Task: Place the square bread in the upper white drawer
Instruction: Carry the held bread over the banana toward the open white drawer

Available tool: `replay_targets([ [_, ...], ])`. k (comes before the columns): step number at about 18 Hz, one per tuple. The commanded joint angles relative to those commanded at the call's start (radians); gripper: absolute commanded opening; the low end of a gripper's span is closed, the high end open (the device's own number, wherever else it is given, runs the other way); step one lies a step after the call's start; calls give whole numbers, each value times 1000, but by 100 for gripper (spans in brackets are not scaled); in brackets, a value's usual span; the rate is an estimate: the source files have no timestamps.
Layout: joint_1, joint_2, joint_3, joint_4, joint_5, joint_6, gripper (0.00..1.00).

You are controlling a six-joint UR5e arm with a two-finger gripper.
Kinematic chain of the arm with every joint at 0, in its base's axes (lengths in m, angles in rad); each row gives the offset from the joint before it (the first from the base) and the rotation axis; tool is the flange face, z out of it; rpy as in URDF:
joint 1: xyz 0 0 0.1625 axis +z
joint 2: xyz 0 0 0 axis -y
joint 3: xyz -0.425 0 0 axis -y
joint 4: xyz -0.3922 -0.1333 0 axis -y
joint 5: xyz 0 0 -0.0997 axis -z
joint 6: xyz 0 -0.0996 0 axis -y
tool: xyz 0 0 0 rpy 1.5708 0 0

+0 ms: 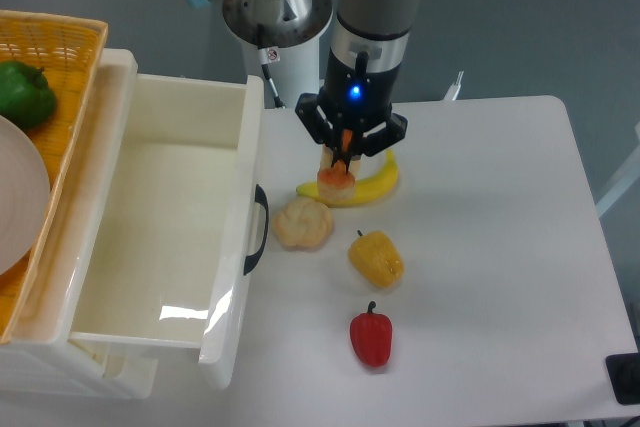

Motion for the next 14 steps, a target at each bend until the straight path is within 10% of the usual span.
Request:
replay_targets([
  [14,-52,31,6,6,-86,-224,0],
])
